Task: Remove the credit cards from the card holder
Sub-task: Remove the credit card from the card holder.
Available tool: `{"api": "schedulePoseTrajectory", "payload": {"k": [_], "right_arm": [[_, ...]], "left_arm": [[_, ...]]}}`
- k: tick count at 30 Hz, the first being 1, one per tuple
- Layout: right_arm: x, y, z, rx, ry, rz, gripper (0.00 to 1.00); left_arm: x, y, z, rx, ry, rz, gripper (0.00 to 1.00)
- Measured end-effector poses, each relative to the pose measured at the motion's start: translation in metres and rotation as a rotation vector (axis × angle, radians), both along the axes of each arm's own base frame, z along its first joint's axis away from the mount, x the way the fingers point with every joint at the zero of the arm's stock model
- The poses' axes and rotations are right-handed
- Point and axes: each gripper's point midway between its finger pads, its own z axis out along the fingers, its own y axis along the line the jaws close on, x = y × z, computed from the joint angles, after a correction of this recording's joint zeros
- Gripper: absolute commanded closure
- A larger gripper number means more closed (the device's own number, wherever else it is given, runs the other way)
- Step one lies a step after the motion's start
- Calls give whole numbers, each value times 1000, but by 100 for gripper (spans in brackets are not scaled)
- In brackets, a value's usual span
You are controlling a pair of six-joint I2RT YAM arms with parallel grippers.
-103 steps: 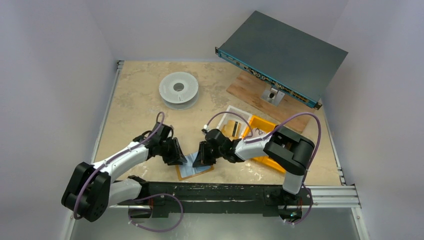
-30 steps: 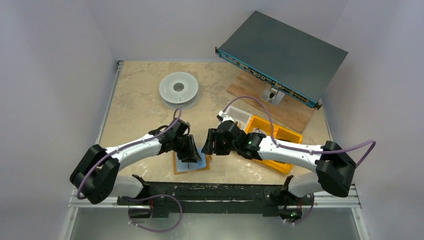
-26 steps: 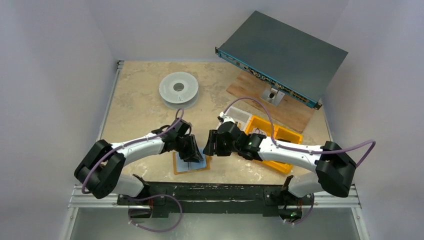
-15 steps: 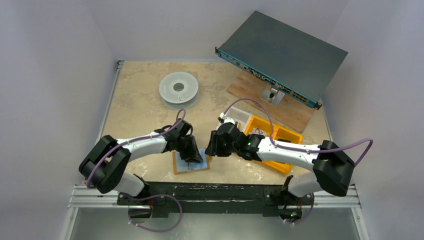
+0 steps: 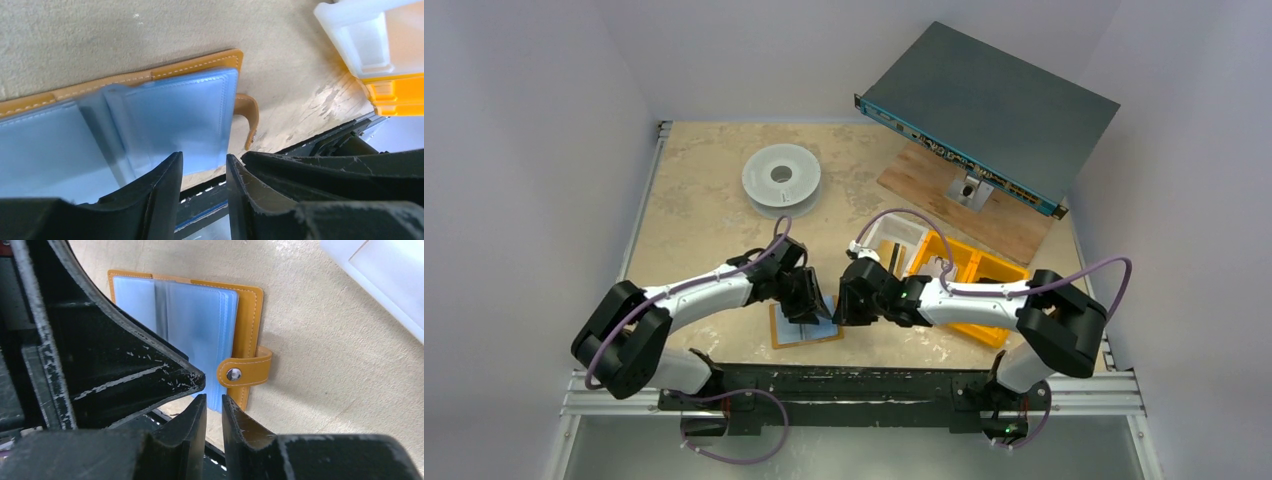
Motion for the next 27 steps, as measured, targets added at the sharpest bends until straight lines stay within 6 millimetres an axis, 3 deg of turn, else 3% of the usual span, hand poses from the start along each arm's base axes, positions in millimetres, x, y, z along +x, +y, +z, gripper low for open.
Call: {"api": "schedulePoseTrajectory", "payload": {"k": [9,13,17,24,27], "right_arm": [[-6,9,12,27,-16,26,83],[-11,27,25,56,-31,58,84],[-10,40,23,56,-31,71,86],[-11,38,-3,-11,-2,77,84],[-7,46,-4,-16,-8,88,79]], "left_arm": [[7,12,20,21,-56,31,63],[10,28,24,60,-74,76,69],[16,48,30,98,-102,142,76],[1,85,8,207,-63,213,80],[-8,94,-2,242,-35,221,82]]}}
